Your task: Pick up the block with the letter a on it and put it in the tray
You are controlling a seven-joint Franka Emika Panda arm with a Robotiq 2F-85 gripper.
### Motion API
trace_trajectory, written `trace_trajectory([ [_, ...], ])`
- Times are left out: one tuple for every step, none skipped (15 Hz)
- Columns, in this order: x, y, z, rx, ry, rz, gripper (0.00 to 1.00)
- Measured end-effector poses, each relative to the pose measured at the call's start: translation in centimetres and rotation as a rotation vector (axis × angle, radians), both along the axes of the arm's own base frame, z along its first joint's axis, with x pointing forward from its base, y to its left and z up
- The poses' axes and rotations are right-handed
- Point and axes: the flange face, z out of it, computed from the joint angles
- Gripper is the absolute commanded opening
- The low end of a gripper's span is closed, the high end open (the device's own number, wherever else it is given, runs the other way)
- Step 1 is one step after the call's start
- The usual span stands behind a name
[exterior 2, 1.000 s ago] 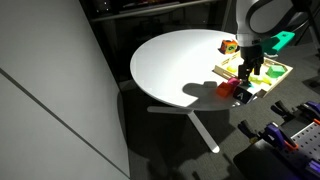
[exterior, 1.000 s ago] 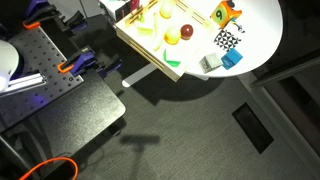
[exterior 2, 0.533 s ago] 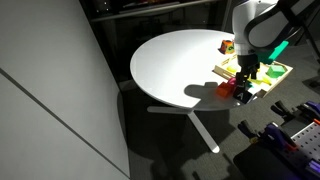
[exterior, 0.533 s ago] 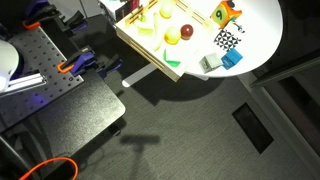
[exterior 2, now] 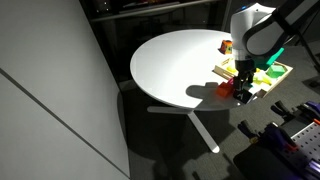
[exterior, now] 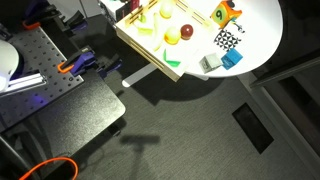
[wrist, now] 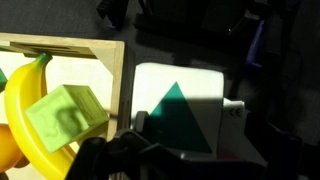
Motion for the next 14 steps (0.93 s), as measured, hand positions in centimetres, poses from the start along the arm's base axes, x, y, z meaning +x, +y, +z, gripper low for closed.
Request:
trace_trajectory([
  [0.0, -0.1, 0.0, 0.0, -0.001, -0.001, 0.66],
  [0.1, -0.2, 0.0, 0.0, -0.003, -0.003, 0.57],
  [0.1, -0.3, 0.0, -0.001, -0.004, -0.007, 0.49],
  [0.2, -0.5, 0.0, -0.001, -0.005, -0.011, 0.41],
  [0.2, -0.7, 0.1, -0.002, -0.007, -0.015, 0.34],
  [0.3, -0.8, 0.2, -0.002, -0.009, -0.018, 0.28],
  [0.3, -0.9, 0.3, -0.001, -0.012, -0.021, 0.21],
  [0.4, -1.1, 0.5, 0.0, -0.017, -0.025, 0.16],
  [0.5, -1.3, 0.7, 0.001, -0.02, -0.031, 0.08],
  [0.6, -1.6, 0.8, 0.003, -0.022, -0.04, 0.05],
  [0.6, -2.0, 0.9, 0.005, -0.023, -0.05, 0.04],
  [0.6, -2.3, 1.0, 0.009, -0.025, -0.062, 0.02],
  [0.7, -2.7, 1.2, 0.015, -0.028, -0.074, 0.06],
  [0.8, -3.1, 1.5, 0.021, -0.032, -0.085, 0.04],
])
